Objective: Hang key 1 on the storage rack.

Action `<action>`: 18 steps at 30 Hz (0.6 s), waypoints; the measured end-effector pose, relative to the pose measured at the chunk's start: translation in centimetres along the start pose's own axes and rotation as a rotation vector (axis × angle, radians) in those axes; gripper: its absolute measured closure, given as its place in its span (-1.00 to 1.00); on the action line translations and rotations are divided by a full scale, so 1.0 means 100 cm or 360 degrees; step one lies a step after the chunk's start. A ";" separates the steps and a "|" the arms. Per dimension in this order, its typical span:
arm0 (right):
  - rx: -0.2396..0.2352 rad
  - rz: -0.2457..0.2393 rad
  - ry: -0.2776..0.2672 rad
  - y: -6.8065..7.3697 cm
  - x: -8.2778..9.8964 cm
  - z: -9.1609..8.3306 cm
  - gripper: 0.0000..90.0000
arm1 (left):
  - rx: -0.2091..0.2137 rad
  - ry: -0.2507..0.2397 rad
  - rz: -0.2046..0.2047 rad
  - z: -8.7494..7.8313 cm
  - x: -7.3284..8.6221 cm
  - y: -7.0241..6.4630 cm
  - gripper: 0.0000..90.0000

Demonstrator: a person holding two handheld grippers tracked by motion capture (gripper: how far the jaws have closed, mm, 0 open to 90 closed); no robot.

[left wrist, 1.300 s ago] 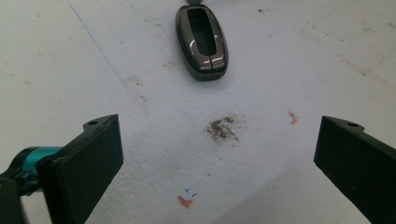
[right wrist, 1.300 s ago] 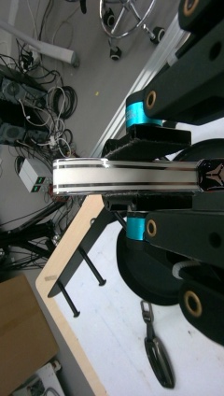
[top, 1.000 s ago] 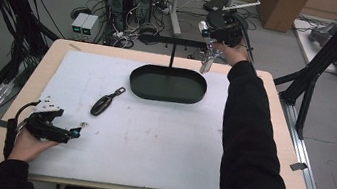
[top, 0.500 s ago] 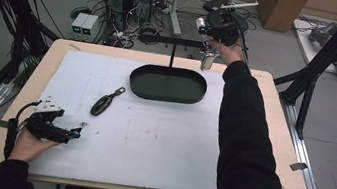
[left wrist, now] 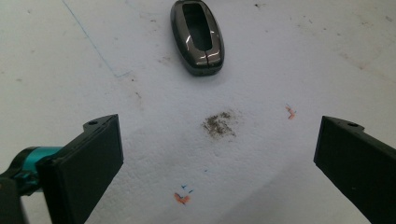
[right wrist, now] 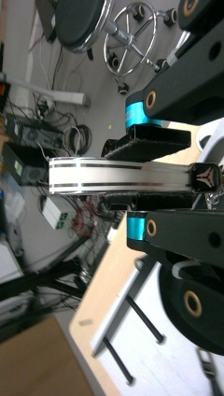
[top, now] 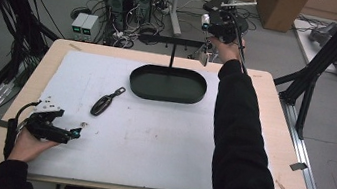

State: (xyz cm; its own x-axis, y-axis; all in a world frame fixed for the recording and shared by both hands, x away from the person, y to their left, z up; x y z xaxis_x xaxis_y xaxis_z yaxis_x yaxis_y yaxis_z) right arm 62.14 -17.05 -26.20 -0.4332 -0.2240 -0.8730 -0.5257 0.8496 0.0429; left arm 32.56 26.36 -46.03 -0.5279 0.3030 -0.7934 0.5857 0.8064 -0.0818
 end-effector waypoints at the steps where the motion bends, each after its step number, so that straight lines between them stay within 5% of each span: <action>1: 0.0005 0.0021 -0.0013 -0.002 0.000 0.000 0.66 | -0.0001 0.0001 -0.0003 0.000 0.000 0.000 -0.96; 9: -0.0021 0.0063 -0.0024 -0.004 0.001 0.003 0.64 | 0.0003 0.0001 0.0000 0.000 0.000 0.000 -0.96; 18: -0.0125 0.0072 0.0110 -0.001 0.009 0.004 -0.53 | 0.0004 -0.0004 -0.0006 0.000 0.000 0.000 -0.96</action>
State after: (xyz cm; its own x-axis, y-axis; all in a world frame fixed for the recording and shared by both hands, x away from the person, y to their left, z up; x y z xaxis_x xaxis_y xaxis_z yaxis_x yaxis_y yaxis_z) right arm 62.15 -17.13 -27.17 -0.5056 -0.2210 -0.8340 -0.5590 0.8202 0.1216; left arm 32.56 26.33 -46.02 -0.5283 0.2988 -0.7947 0.5854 0.8062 -0.0860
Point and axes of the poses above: each handheld gripper's, and its own axes: z roughly forward along the jaws, x roughly out of its underside, y roughly to its left, the point moved 5 cm from there along z, roughly forward along the jaws, and after that the axes turned 2 degrees about x, right-handed, at the moved point
